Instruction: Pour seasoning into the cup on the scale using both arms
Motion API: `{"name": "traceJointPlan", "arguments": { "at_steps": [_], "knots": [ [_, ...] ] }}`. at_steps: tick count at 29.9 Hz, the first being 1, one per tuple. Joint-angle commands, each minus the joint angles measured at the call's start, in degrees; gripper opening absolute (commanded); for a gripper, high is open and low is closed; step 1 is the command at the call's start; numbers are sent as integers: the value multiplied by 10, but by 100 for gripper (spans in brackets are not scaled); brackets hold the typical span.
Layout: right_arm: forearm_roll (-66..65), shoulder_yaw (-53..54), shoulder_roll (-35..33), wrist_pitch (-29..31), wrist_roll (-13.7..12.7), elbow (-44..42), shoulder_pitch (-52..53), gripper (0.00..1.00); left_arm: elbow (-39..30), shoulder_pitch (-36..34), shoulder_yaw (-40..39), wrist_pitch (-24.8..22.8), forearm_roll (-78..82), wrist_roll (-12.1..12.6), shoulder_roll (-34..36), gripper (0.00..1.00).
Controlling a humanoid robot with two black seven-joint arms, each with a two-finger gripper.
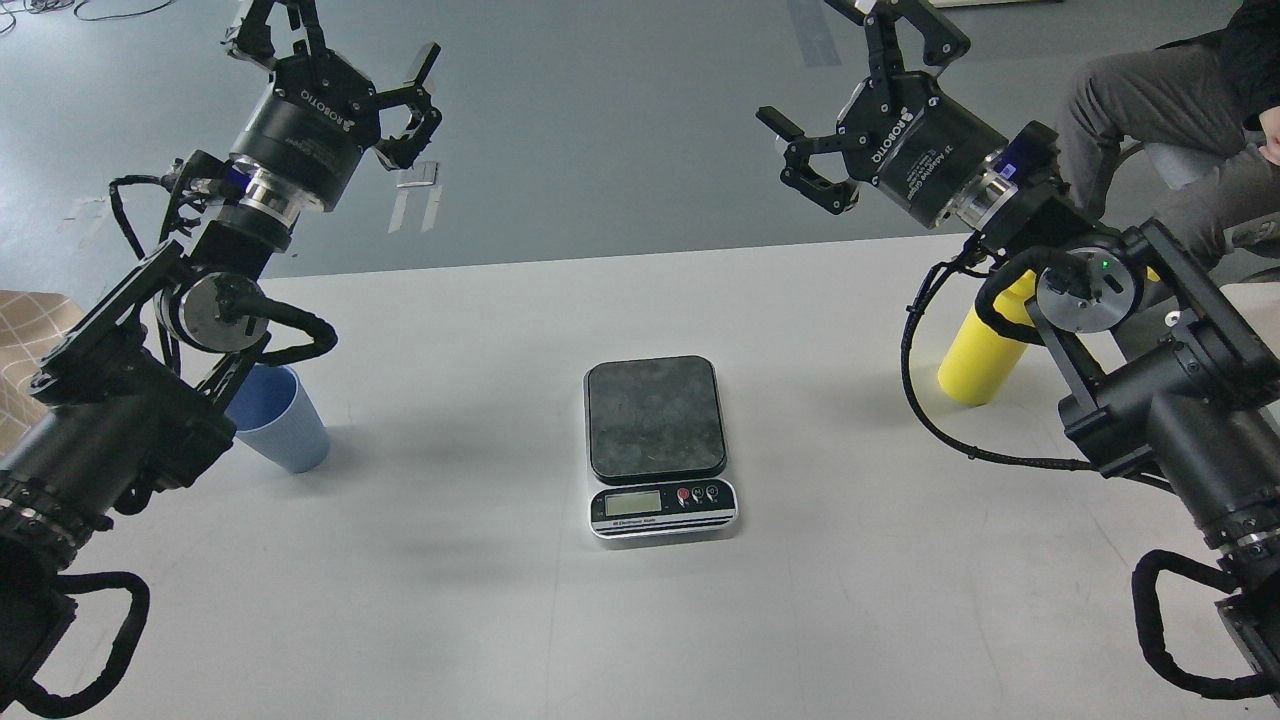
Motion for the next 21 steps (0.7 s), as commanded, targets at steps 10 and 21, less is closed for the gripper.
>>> {"name": "traceJointPlan", "arguments": {
  "at_steps": [10, 21],
  "knots": [
    [0, 0, -1, 0, 0, 1, -1, 100, -45, -1, -4, 0, 309, -86, 66, 98],
    [0, 1, 0, 0, 0, 1, -2, 100, -239, 54, 17, 133, 760, -86, 191, 98]
  ]
}}
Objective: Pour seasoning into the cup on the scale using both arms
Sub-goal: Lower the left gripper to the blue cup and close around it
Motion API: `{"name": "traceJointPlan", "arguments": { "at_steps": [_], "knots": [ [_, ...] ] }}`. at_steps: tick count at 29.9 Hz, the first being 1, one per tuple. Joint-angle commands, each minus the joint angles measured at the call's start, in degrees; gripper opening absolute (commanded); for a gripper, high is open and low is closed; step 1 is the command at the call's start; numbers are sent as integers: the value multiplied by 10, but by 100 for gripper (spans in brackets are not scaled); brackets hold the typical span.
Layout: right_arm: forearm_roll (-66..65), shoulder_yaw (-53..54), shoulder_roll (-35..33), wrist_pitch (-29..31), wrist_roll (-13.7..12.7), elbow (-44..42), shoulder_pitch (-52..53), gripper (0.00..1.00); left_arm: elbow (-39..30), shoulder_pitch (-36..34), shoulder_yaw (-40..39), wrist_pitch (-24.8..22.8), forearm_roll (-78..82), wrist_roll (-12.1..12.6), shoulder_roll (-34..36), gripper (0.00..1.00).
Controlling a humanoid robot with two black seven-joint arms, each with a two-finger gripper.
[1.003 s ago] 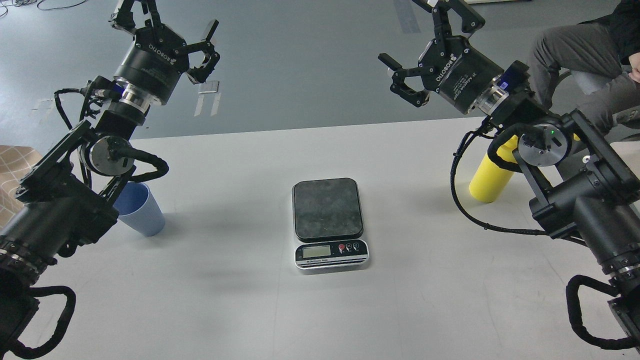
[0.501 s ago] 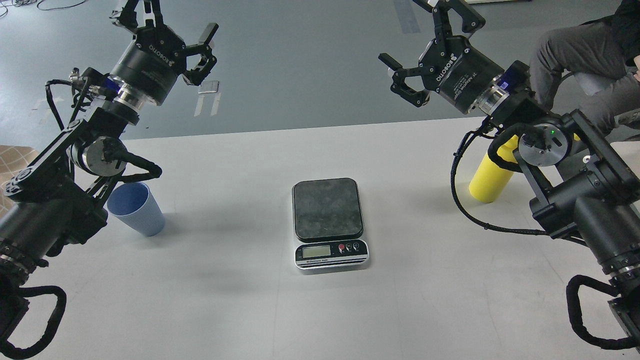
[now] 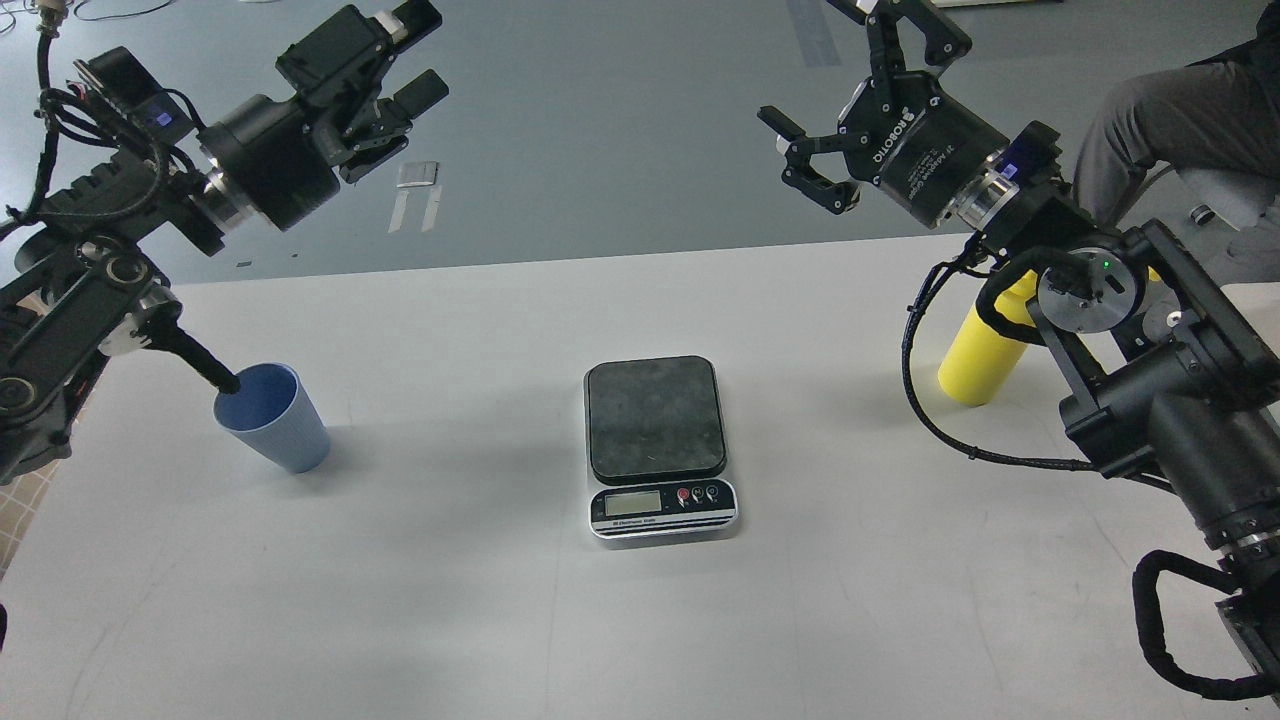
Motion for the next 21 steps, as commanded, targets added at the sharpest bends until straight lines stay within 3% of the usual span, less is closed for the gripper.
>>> {"name": "traceJointPlan", "arguments": {
  "at_steps": [1, 9, 21],
  "knots": [
    [0, 0, -1, 0, 1, 0, 0, 100, -37, 30, 7, 58, 159, 0, 36, 98],
    [1, 3, -1, 0, 0, 0, 0, 100, -27, 85, 27, 154, 398, 0, 108, 98],
    [1, 3, -1, 0, 1, 0, -1, 100, 42, 180, 32, 164, 421, 0, 191, 97]
  ]
}}
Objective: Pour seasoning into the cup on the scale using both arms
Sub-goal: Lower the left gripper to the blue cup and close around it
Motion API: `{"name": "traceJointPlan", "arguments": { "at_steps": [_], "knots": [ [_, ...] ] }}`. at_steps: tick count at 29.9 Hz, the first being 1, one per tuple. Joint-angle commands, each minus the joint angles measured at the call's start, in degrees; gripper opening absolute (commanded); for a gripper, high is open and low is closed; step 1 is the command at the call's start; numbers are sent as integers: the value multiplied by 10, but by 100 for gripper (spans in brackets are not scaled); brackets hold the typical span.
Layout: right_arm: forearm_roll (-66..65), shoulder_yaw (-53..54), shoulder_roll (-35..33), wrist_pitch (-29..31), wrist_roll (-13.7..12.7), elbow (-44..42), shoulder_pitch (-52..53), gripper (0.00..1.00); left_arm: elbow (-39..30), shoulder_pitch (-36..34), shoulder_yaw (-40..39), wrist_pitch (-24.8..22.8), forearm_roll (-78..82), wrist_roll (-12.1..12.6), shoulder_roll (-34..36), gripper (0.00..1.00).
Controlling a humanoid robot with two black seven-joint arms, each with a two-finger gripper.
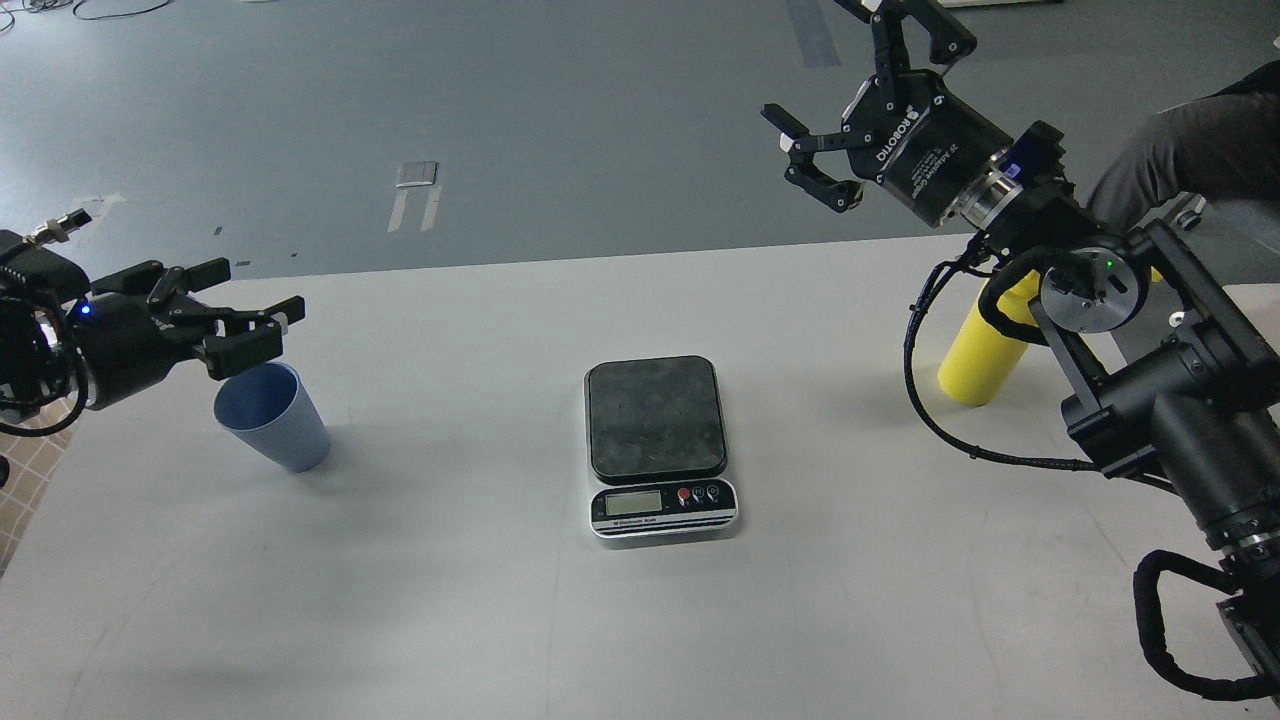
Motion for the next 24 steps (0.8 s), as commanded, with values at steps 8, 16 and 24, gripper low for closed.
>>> {"name": "traceJointPlan", "arguments": {
  "at_steps": [8, 16, 24],
  "knots": [
    [0, 0, 1, 0, 0, 0, -1, 100, 31, 33, 0, -1, -7, 0, 3, 92],
    [0, 0, 0, 0, 0, 3, -8, 100, 54, 46, -1, -3, -9, 0, -6, 83],
    [-1, 1, 1, 0, 0, 4, -9, 100, 84, 46, -1, -5, -11, 0, -32, 76]
  ]
}}
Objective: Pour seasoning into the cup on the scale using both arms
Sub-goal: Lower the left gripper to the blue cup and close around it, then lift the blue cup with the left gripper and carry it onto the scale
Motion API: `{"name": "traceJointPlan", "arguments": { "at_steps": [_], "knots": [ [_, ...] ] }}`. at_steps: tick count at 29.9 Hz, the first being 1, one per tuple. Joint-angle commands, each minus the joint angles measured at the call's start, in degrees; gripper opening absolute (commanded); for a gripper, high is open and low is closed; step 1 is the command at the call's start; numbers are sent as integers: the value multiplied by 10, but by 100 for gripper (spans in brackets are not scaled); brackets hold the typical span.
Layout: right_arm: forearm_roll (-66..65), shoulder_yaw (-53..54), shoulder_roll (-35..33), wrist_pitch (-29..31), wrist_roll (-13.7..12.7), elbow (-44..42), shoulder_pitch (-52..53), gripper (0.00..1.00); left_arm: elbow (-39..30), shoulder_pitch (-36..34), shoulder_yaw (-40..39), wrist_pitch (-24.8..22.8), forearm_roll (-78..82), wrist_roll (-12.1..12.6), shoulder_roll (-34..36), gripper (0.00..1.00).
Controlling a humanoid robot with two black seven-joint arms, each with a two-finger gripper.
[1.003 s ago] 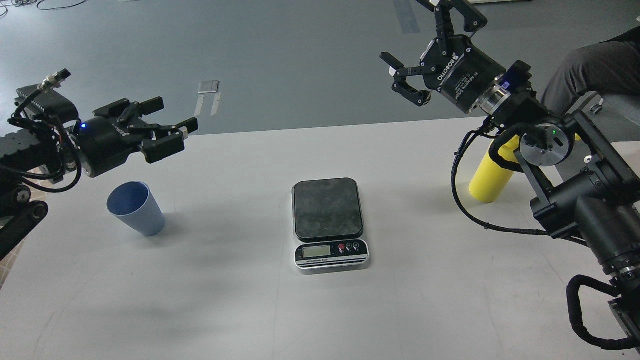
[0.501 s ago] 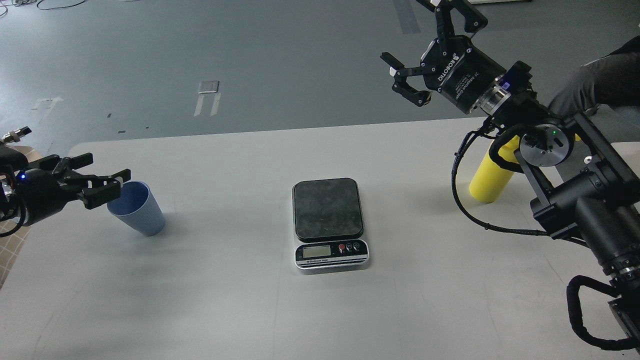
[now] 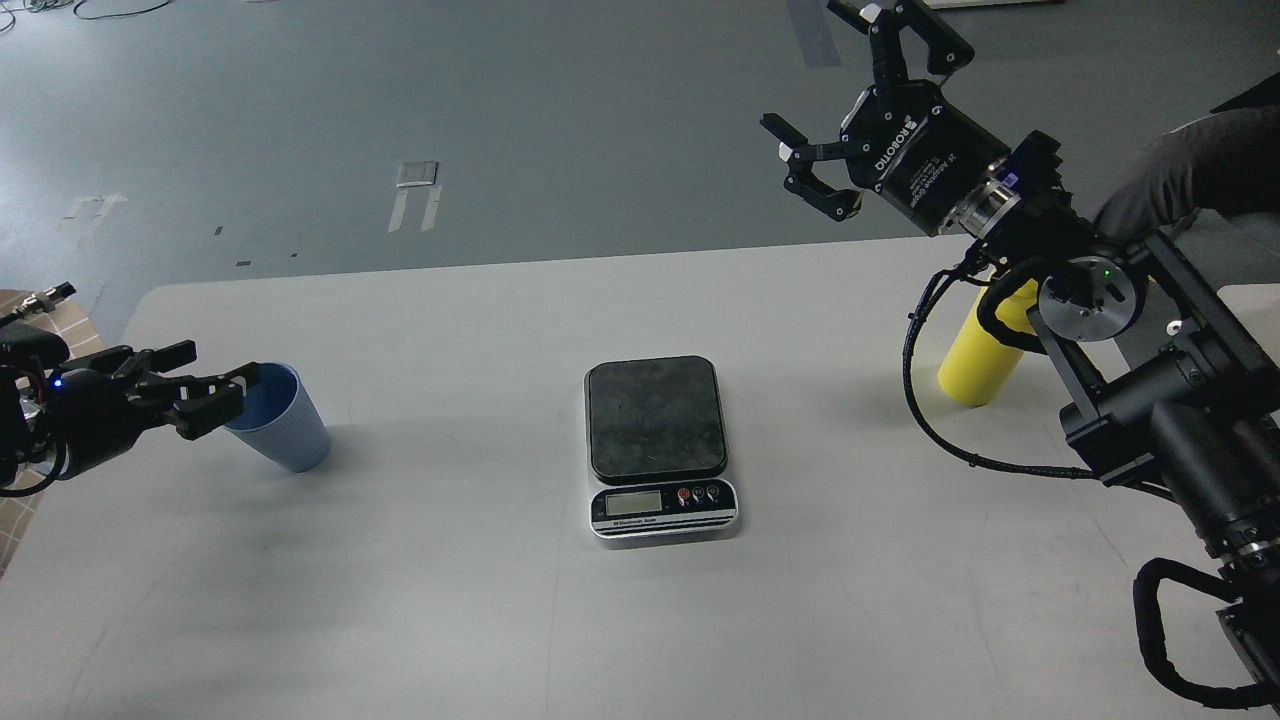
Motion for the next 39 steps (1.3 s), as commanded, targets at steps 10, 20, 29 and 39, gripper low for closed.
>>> {"name": "traceJointPlan", "arguments": {
  "at_steps": [10, 20, 29, 39],
  "knots": [
    [0, 1, -1, 0, 0, 0, 0, 100, 7, -3, 31, -5, -8, 0, -10, 50],
    [-1, 1, 0, 0, 0, -2, 0, 100, 56, -8, 32, -18, -72, 0, -36, 0],
    [-1, 2, 0, 0, 0, -2, 0, 100, 47, -76, 30, -22, -84, 0, -36, 0],
    [-1, 4, 0, 0, 0, -2, 0, 100, -10, -192, 30, -90, -84, 0, -70, 0]
  ]
}}
